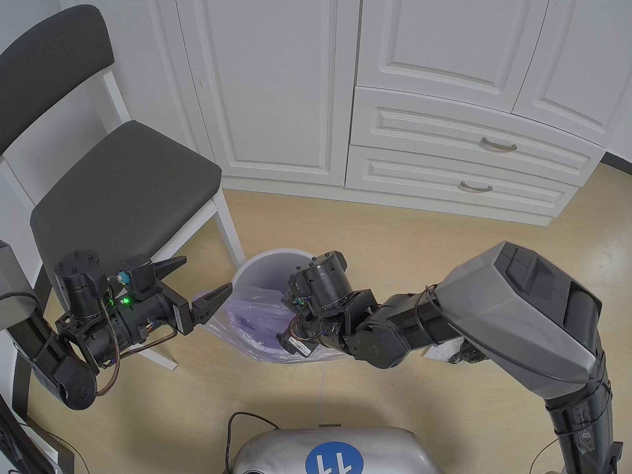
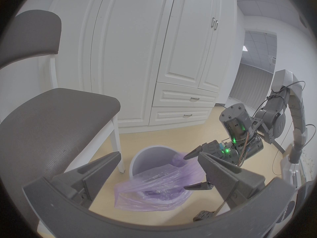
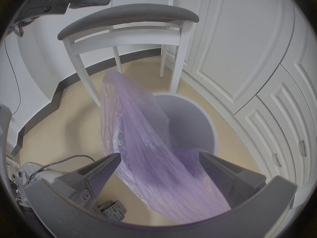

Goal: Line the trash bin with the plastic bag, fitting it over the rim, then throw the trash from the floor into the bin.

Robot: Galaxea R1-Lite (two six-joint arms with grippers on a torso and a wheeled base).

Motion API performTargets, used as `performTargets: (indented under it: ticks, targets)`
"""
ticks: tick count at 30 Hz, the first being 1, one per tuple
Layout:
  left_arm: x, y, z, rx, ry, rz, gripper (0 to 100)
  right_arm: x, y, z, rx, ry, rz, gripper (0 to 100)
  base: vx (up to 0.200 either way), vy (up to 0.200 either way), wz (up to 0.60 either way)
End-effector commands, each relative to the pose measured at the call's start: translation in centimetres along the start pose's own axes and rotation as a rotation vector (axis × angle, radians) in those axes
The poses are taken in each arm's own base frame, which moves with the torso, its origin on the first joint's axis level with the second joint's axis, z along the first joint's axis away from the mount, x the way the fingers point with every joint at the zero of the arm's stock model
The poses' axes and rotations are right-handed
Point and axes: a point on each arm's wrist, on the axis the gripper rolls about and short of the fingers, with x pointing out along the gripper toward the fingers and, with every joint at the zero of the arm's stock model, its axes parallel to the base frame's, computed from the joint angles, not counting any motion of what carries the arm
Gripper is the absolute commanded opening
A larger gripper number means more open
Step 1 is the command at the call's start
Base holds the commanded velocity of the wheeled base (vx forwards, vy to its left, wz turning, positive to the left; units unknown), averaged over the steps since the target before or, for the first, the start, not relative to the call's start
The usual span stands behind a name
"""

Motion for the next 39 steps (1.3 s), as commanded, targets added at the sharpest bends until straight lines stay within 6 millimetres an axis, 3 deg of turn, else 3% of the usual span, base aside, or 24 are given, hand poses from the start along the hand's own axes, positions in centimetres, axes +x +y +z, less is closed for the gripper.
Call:
performTargets:
  ticks: [1, 6, 14, 18, 21, 23, 25, 28, 39]
  targets:
    - [0.1, 0.1, -0.1, -0.001, 0.001, 0.002, 100, 0.8, 0.3, -0.7, 0.001, 0.019, 0.000, 0, 0.000, 0.000, 0.00]
    - [0.2, 0.3, -0.1, -0.001, 0.000, 0.008, 100, 1.0, 0.1, -0.8, 0.006, 0.026, -0.021, 0, 0.000, 0.000, 0.00]
    - [0.2, 0.6, 0.0, -0.002, -0.003, 0.017, 100, 1.2, -1.2, 1.9, 0.095, -0.048, -0.145, 0, 0.000, 0.000, 0.00]
    - [0.2, 0.8, 0.0, -0.002, -0.005, 0.025, 100, 2.0, -2.1, 3.3, 0.150, -0.097, -0.231, 0, 0.000, 0.000, 0.00]
    - [0.2, 0.8, 0.0, -0.002, -0.007, 0.025, 100, 3.7, -2.5, 4.6, 0.214, -0.157, -0.317, 0, 0.000, 0.000, 0.00]
    - [0.2, 0.8, 0.0, -0.003, -0.004, 0.025, 100, 5.0, -1.9, 3.7, 0.218, -0.141, -0.347, 0, 0.000, 0.000, 0.00]
    - [0.2, 0.8, 0.0, -0.003, -0.004, 0.025, 100, 5.0, -1.9, 3.7, 0.218, -0.141, -0.347, 0, 0.000, 0.000, 0.00]
    - [0.2, 0.8, -0.1, -0.003, -0.003, 0.025, 100, 6.4, -1.3, 3.4, 0.264, -0.279, -0.410, 0, 0.000, 0.000, 0.00]
    - [0.3, 0.8, -0.2, -0.004, 0.000, 0.025, 100, 7.0, -1.7, 3.1, 0.281, -0.517, -0.566, 0, 0.000, 0.000, 0.00]
